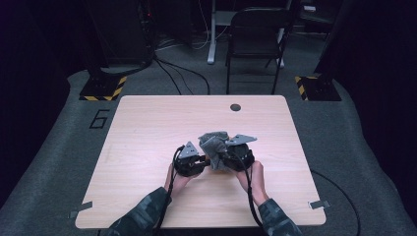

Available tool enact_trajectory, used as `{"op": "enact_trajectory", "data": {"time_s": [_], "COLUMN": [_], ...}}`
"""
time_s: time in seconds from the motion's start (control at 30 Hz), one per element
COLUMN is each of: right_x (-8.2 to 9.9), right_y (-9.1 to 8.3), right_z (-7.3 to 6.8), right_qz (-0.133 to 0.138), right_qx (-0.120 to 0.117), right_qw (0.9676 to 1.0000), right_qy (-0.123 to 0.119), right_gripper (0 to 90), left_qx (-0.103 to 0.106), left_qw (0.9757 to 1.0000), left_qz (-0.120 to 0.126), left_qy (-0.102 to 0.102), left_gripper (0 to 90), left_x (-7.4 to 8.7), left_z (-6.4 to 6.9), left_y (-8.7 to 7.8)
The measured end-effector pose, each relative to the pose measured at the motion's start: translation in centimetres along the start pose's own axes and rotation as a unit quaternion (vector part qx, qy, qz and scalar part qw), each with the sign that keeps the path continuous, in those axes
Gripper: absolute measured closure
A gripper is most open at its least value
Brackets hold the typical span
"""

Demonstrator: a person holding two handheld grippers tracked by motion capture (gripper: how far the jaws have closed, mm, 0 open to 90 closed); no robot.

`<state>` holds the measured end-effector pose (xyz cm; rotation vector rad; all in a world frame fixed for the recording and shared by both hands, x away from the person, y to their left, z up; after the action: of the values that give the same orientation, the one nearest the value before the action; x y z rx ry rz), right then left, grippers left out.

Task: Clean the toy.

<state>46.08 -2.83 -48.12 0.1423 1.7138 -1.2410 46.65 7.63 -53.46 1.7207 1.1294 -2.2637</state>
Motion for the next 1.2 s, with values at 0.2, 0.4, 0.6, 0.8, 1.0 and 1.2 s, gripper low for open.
{"op": "enact_trajectory", "data": {"time_s": [0.2,0.4,0.6,0.8,1.0,1.2], "right_x": [1.0,2.1,4.4,6.0,8.1,7.5], "right_y": [0.0,-0.5,-0.9,0.2,1.5,0.2], "right_z": [1.5,2.7,5.6,7.6,9.5,10.4], "right_qz": [-0.019,-0.037,-0.066,-0.08,-0.109,-0.1], "right_qx": [0.002,0.005,0.018,0.026,0.046,0.048], "right_qw": [0.9997,0.999,0.9962,0.993,0.9866,0.987], "right_qy": [0.013,0.025,0.054,0.083,0.112,0.116], "right_gripper": [76.8,76.7,75.9,75.5,75.1,75.9], "left_qx": [0.004,0.009,0.015,0.019,0.025,0.029], "left_qw": [0.9999,0.9999,0.9998,0.9998,0.9997,0.9995], "left_qz": [-0.003,-0.001,0.0,0.004,0.006,0.011], "left_qy": [0.01,0.012,0.009,0.005,0.003,0.002], "left_gripper": [76.1,76.1,75.9,75.7,75.3,74.2], "left_x": [-0.1,-0.1,-0.2,-0.3,-0.3,-0.4], "left_z": [0.3,0.4,0.3,0.3,0.2,0.2], "left_y": [0.2,0.2,0.2,0.3,0.3,0.2]}}
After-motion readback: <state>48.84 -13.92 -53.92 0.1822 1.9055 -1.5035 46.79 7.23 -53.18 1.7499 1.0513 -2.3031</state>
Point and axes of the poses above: each handheld gripper's, and its own axes: y roughly forward along the jaws, x roughly out of its underside, z roughly to its right, the point moved 8 cm from there along y, roughly forward along the jaws, and after that the axes turned 2 degrees about -z, right-handed, at the moved point
